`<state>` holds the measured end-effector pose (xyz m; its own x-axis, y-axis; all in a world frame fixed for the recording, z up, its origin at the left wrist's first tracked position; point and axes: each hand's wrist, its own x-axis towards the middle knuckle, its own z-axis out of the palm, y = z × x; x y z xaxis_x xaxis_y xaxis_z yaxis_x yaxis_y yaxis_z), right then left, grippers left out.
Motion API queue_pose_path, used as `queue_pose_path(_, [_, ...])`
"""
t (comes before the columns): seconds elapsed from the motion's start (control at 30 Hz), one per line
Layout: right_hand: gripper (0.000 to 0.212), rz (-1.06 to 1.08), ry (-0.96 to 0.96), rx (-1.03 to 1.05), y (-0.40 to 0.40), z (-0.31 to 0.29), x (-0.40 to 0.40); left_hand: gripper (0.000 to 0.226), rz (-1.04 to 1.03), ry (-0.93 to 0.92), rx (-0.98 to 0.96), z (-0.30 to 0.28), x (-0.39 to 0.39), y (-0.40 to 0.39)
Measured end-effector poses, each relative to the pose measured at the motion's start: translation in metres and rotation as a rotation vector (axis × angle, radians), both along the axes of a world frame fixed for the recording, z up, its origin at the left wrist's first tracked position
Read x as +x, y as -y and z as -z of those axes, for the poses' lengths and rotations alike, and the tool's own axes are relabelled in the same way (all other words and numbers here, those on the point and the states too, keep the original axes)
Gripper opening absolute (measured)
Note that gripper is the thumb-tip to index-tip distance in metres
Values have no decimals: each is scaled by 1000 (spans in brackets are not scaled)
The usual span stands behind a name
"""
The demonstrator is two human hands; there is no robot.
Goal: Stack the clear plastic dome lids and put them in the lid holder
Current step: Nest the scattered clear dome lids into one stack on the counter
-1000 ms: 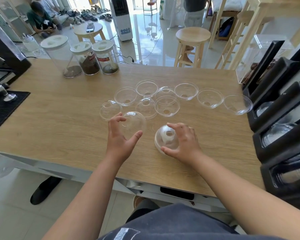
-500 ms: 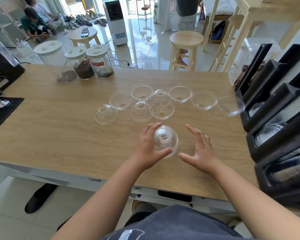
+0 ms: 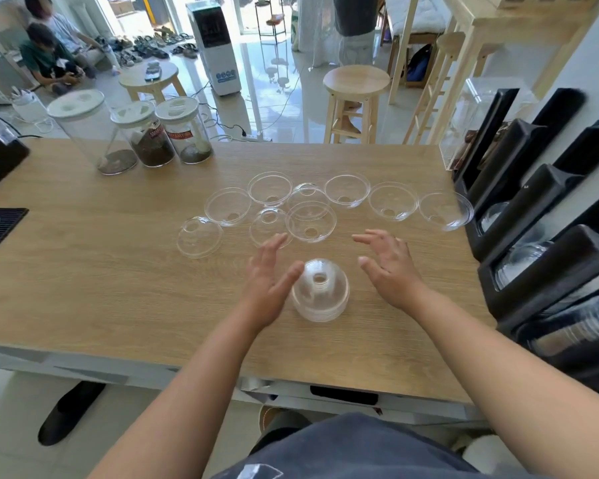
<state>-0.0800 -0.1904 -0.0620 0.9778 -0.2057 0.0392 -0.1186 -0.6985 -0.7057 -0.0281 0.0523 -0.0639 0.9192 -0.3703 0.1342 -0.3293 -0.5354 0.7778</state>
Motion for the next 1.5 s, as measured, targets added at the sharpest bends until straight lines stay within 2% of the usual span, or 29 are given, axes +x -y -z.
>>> queue_pose_path(0.1, [42, -113, -23, -135, -6, -5, 34, 55, -107, 88, 246, -8, 43, -14])
queue_pose_path(0.2, [49, -231, -74, -310, -18, -9, 59, 61, -59, 151, 495, -11, 76, -22])
queue_pose_path(0.33, [44, -258, -50, -422, -24, -5, 75, 72, 55, 141, 680, -9, 92, -22])
queue_pose_path(0.43, [31, -231, 5, -393, -24, -3, 74, 73, 107, 159, 719, -5, 86, -24])
queue_pose_path(0.53, [15, -196, 145, -303, -24, -3, 65, 62, 83, 256, 581, -3, 76, -28])
queue_pose_path(0.63, [11, -63, 138, -27, -22, -5, 52, 53, 45, 264, 390, -1, 62, -34])
queue_pose_path(0.7, [12, 101, 76, 376, -19, -6, 42, 59, -16, 190, 273, 3, 56, -38])
queue_pose_path(0.8, [17, 359, 4, 935, -13, -1, 26, 81, -103, 67, 205, 8, 56, -41])
queue_pose_path(0.83, [18, 434, -43, 1045, -11, 1, 22, 87, -114, 29, 214, 10, 57, -41])
queue_pose_path(0.9, [16, 541, -127, 1130, -7, 5, 17, 95, -125, -30, 238, 14, 59, -41])
queue_pose_path(0.97, [17, 597, -158, 1063, -2, 7, 16, 99, -141, -92, 216, 17, 60, -39])
queue_pose_path(1.07, [28, 618, -172, 818, 0, 7, 17, 102, -157, -131, 217, 21, 63, -35])
queue_pose_path(1.3, [86, 335, -146, 26, -6, 9, 24, 103, -185, -104, 224, 27, 65, -28])
queue_pose_path(1.4, [91, 229, -198, -78, -5, 15, 31, 100, -192, -100, 187, 29, 59, -30])
queue_pose_path(1.5, [84, 231, -144, -96, -2, 20, 33, 98, -195, -88, 143, 28, 50, -35])
